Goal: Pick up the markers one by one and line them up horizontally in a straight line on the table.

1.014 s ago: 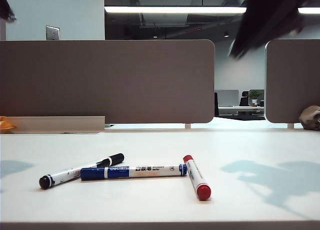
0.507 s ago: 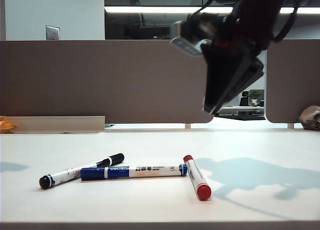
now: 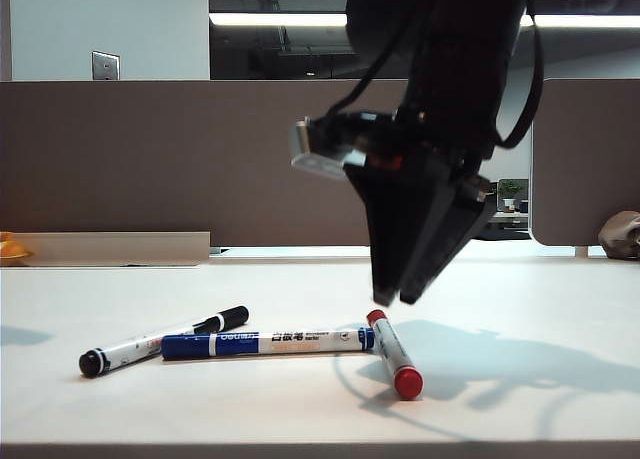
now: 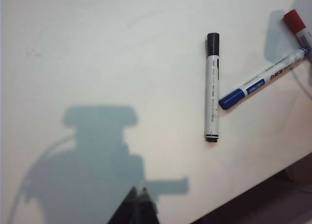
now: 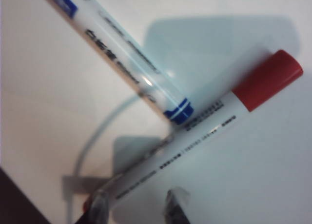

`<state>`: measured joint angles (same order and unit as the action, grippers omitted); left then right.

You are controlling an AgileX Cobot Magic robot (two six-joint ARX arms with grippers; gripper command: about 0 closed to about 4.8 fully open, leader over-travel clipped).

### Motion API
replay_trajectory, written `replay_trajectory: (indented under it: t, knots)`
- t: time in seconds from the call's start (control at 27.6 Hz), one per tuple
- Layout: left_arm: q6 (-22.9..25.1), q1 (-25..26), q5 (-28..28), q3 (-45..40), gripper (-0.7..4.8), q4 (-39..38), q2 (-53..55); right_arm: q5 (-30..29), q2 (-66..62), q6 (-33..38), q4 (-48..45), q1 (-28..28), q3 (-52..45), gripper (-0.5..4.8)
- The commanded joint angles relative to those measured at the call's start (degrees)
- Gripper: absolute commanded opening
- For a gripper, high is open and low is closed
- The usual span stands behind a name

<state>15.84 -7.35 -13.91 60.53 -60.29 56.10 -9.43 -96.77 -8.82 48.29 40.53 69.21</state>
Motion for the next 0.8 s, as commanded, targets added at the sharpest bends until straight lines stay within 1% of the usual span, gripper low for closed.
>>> replay_trajectory:
  t: [0.04, 0.07, 0.11, 0.25, 0.8]
  knots:
    - [0.3, 0.0, -0.3, 0.2, -0.05, -0.8, -0.2, 1.0, -0.5, 1.6, -0.8, -0.1, 0.3, 2.02]
    - [0.3, 0.0, -0.3, 0.2, -0.05, -1.0, -0.2, 1.2, -0.5, 1.6, -1.6, -0.1, 0.3, 2.54]
    - [0.3, 0.0, -0.3, 0.2, -0.05, -1.0, -0.2, 1.5, -0.5, 1.7, -1.9, -0.1, 0.4, 2.57]
    - [0.3, 0.0, -0.3, 0.2, -0.05, -1.3, -0.2, 2.1, -0.8, 2.9, -4.2, -0.1, 0.5, 2.57]
    - [0.3, 0.0, -0.2, 0.0, -0.05, -2.5, -0.2, 6.3, -4.7, 2.8, -3.8, -0.3, 0.7, 2.57]
